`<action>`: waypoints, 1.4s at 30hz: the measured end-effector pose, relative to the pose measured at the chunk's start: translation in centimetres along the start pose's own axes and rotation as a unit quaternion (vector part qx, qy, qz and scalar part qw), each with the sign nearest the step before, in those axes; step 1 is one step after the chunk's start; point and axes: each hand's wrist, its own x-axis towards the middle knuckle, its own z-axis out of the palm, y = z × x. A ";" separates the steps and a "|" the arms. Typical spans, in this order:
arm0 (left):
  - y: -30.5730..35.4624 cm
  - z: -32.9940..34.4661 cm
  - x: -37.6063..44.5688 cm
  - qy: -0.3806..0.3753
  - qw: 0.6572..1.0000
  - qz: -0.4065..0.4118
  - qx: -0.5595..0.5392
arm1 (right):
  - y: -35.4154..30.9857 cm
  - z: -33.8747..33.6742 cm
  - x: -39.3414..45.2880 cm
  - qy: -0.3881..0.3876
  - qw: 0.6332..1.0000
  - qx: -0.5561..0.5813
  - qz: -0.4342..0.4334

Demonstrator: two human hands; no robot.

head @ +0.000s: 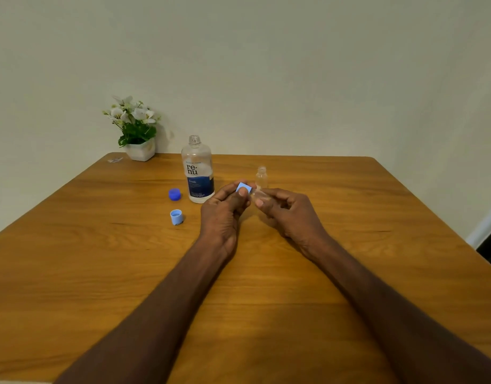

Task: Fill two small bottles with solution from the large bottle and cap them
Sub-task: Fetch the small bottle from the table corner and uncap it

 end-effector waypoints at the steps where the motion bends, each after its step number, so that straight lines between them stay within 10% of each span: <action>1: 0.1 -0.1 0.1 -0.004 1.000 -0.004 -0.001 | -0.1 0.0 0.0 0.006 1.000 0.000 0.008; 42: 0.7 -0.4 0.7 0.007 0.999 -0.025 -0.019 | -0.9 -1.2 0.8 0.010 0.990 0.054 0.127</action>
